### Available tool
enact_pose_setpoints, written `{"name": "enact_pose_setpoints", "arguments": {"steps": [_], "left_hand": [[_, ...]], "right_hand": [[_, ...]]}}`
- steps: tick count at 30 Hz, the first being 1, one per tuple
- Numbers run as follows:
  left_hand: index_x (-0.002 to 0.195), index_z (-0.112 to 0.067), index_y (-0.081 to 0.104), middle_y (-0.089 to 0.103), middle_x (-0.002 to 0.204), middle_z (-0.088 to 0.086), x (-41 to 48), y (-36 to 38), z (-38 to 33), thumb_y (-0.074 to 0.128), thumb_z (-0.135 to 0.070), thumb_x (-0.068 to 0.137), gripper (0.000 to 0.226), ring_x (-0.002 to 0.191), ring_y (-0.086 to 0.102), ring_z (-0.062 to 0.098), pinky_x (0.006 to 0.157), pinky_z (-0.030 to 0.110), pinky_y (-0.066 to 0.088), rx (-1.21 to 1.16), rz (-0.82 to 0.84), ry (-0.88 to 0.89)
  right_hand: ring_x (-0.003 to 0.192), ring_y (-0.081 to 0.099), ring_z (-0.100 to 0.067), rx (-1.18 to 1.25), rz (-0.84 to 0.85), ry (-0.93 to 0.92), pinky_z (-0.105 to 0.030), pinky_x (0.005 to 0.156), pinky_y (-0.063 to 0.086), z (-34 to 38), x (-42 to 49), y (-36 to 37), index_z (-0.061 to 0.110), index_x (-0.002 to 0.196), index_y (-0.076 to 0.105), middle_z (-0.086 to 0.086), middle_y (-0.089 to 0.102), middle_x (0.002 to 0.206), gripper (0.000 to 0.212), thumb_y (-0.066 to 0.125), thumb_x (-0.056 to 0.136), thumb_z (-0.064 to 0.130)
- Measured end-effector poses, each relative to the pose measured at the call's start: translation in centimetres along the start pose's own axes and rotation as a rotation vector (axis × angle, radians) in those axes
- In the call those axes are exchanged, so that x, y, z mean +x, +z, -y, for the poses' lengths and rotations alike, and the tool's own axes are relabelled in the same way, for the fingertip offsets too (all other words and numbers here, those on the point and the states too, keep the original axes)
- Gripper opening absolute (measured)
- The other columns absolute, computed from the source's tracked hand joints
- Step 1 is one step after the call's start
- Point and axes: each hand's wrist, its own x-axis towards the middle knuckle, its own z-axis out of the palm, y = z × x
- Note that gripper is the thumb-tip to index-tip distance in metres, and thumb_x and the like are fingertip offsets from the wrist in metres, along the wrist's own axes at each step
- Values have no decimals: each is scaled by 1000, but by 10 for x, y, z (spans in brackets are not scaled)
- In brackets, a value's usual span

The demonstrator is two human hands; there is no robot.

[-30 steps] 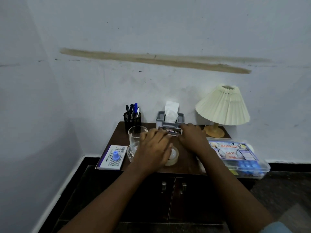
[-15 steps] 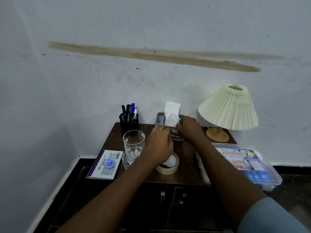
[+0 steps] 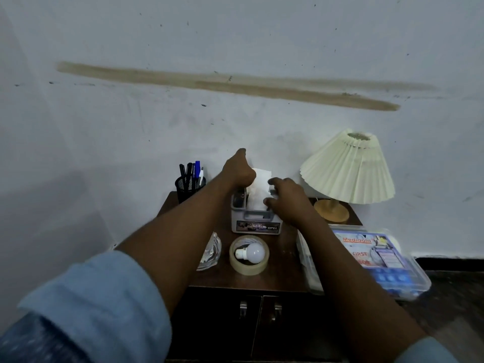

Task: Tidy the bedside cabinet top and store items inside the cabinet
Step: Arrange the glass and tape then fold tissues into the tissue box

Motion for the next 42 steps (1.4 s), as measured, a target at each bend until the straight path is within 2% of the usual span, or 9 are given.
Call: {"name": "enact_pose_setpoints", "arguments": {"steps": [6,10,14,16,19,22,27,31,42], "left_hand": [[157,-10,32,47,149,19,24,1,7,77,4,83,87,113,65,33,66,30,54,-102,108,-75],[150,-12,42,60,129,20,32,0,14,76,7,82,79,78,63,20,83,41,58,-143,91,-142],[141,-9,53,63,102,11,31,4,17,80,6,77,71,76,64,18,60,27,55,-154,91,-109],[141,-7,53,62,120,15,31,7,15,78,7,77,70,94,65,24,64,25,53,-160,103,-94],[135,-11,59,59,137,9,31,8,8,63,3,83,54,119,59,24,86,26,51,-180,-72,-17],[107,-19,70,68,113,-4,23,2,0,56,-1,86,31,105,63,15,74,17,45,-258,-254,40],[74,-11,59,59,79,2,-1,-8,-10,58,-20,73,9,72,55,18,68,29,44,-183,136,94],[93,-7,77,76,94,5,-24,-7,-6,74,-44,80,40,83,69,16,70,29,49,-296,201,44],[108,1,67,77,86,15,-101,27,13,64,-2,96,13,68,76,27,55,39,62,-1130,99,-358]], "right_hand": [[122,45,-36,-174,86,9,-47,97,41,3,17,18,29,140,52,-11,52,133,51,65,91,38],[120,44,-34,-192,35,-39,-44,90,38,10,21,18,30,129,61,-8,56,129,36,61,94,31],[111,55,-32,-178,-9,-126,-38,87,42,14,24,16,25,122,68,-9,68,121,29,58,95,24],[109,59,-32,-136,10,-116,-38,90,48,14,24,13,21,124,67,-11,68,121,31,57,94,21],[110,61,-32,7,-16,-95,-28,87,45,11,26,3,12,123,66,-14,67,122,33,56,92,17],[102,60,-32,108,-59,-73,-24,76,33,6,27,-14,6,116,67,-16,67,116,28,60,90,15],[75,58,-26,437,-53,-33,-37,66,47,4,23,-48,7,83,63,-11,63,81,6,65,87,12],[69,63,-17,653,-15,11,-28,53,51,5,13,-64,4,96,69,-11,69,84,12,67,89,14],[85,73,-35,1426,71,247,-46,76,61,15,-63,-12,2,106,70,-23,75,99,20,65,95,19]]}}
